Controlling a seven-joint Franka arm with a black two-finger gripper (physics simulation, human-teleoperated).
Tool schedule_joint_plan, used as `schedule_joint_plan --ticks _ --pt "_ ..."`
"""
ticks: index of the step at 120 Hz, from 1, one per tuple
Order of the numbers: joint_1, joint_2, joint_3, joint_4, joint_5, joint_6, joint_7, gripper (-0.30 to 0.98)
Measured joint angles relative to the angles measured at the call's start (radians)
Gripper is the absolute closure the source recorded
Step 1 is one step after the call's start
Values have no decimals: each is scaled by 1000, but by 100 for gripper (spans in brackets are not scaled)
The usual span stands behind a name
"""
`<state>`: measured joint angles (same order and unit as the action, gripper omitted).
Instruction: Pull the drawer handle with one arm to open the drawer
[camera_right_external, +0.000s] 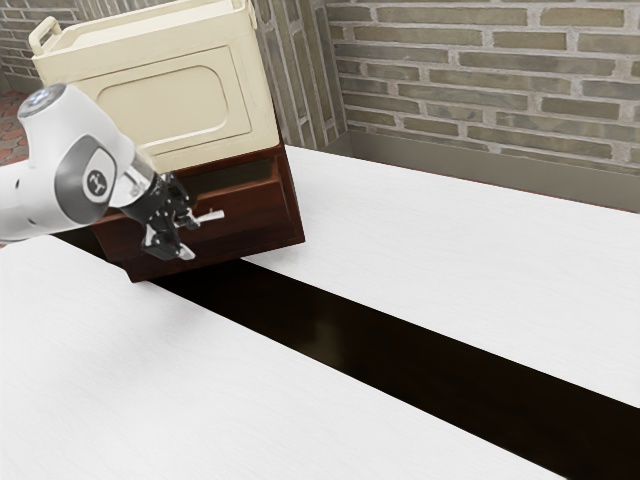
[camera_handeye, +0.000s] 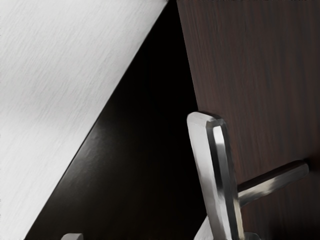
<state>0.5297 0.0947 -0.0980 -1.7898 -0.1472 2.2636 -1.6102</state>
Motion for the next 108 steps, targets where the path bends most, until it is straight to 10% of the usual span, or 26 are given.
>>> schedule_joint_plan --ticks 108 --pt "-20 -153 2 -176 -6 47 -14 31"
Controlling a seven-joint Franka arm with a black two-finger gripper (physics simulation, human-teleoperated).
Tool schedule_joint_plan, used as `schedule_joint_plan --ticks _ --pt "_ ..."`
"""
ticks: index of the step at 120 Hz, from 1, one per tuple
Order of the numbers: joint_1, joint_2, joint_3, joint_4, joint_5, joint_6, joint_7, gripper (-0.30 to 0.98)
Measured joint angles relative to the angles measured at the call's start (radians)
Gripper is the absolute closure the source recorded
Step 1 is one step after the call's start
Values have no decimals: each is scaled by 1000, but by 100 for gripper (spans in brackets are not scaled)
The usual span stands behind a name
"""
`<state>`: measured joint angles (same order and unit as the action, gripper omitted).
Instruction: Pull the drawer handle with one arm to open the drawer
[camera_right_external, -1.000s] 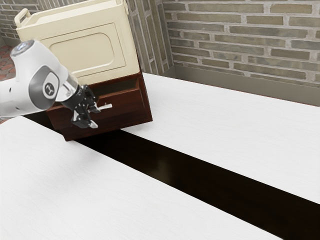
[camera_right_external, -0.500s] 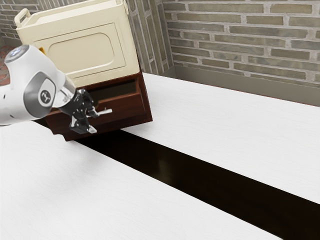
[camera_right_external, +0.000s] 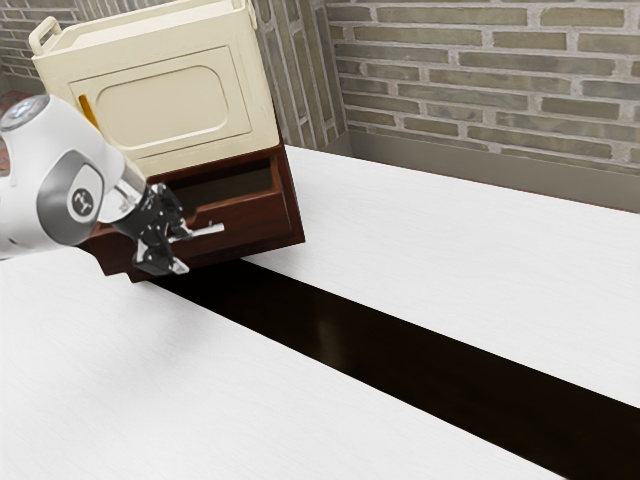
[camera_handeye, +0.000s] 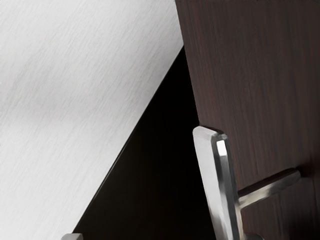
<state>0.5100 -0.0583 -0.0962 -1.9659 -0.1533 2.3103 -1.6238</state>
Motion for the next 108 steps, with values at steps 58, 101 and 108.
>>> schedule_joint_plan --ticks 58,101,108 --pt "-29 -57 0 -64 -17 5 -10 31" --pt "-29 -99 0 -110 -24 8 -17 31" --pt "-29 -105 0 -120 -27 10 -18 31"
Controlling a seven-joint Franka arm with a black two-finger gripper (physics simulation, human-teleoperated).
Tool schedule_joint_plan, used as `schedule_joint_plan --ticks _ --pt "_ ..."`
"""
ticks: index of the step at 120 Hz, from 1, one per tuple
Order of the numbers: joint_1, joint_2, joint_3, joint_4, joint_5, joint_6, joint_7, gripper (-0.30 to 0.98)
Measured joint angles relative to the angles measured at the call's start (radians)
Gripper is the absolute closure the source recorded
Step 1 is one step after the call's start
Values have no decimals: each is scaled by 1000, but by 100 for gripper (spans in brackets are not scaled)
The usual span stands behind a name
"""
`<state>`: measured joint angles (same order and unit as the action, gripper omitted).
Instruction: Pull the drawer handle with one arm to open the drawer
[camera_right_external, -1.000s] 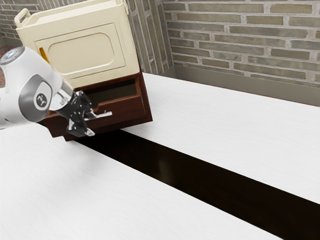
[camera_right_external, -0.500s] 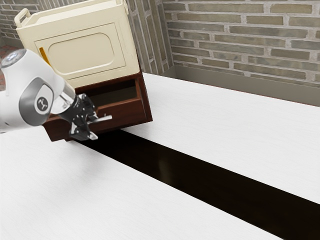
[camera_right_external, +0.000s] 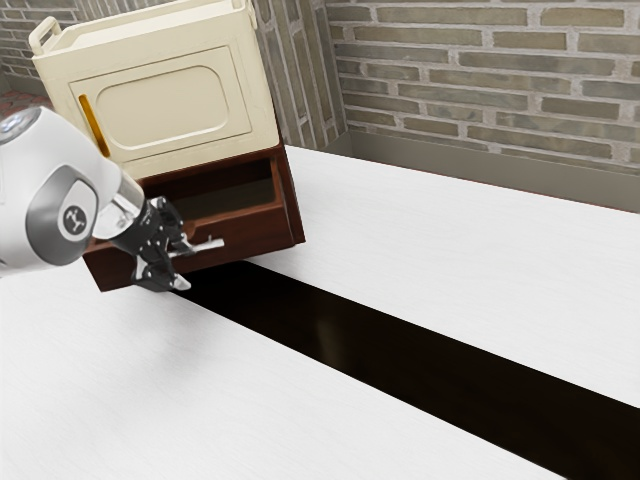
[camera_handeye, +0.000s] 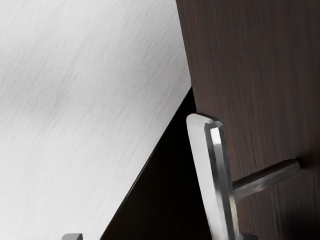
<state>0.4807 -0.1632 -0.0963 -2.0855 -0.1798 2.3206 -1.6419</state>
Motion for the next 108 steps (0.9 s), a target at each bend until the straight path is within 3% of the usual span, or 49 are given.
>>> schedule_joint_plan --ticks 108 --pt "-13 -76 0 -62 4 7 -16 27"
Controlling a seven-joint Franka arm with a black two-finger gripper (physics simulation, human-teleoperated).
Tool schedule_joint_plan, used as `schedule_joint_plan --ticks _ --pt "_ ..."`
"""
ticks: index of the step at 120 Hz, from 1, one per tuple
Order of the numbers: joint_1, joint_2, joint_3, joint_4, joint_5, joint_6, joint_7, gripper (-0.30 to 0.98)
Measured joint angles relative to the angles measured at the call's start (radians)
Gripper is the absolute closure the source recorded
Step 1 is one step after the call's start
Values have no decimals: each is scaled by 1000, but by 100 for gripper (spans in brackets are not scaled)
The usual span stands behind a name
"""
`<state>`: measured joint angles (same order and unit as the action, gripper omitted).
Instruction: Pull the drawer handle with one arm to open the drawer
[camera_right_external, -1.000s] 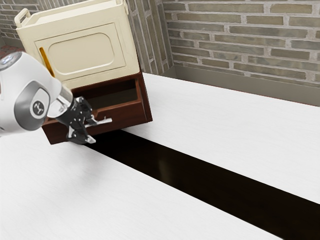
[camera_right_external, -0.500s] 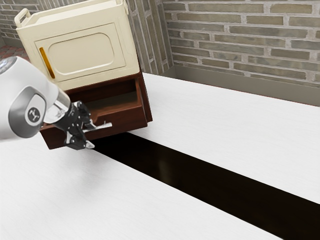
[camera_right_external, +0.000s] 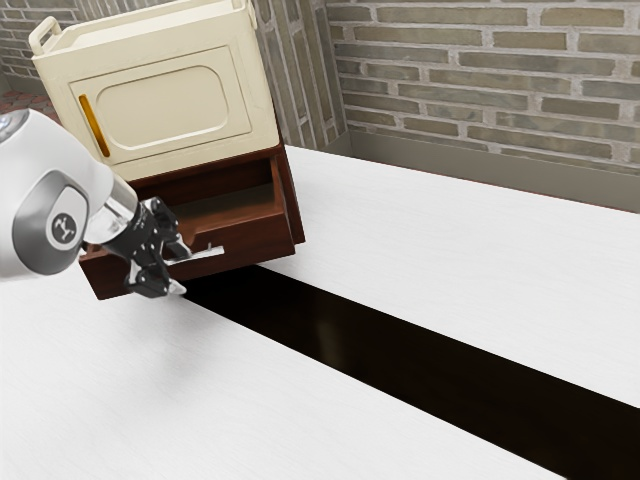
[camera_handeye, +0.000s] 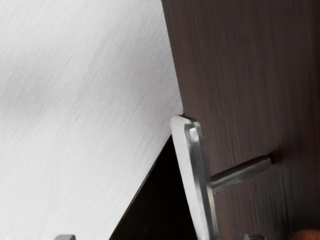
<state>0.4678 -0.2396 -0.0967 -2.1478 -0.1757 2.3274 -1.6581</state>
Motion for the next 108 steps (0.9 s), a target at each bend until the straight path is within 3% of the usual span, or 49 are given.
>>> schedule_joint_plan --ticks 16,24,35,45,52,68,108 --pt "-9 -1 0 54 20 -3 1 26" --pt "-25 7 1 179 48 -47 3 25" --pt "-48 44 7 468 73 -261 29 21" --pt "-153 45 73 561 88 -467 55 14" --pt "-207 39 99 573 129 -575 80 11" --pt "-246 43 110 540 131 -719 123 6" --pt "-233 41 112 467 97 -763 156 1"
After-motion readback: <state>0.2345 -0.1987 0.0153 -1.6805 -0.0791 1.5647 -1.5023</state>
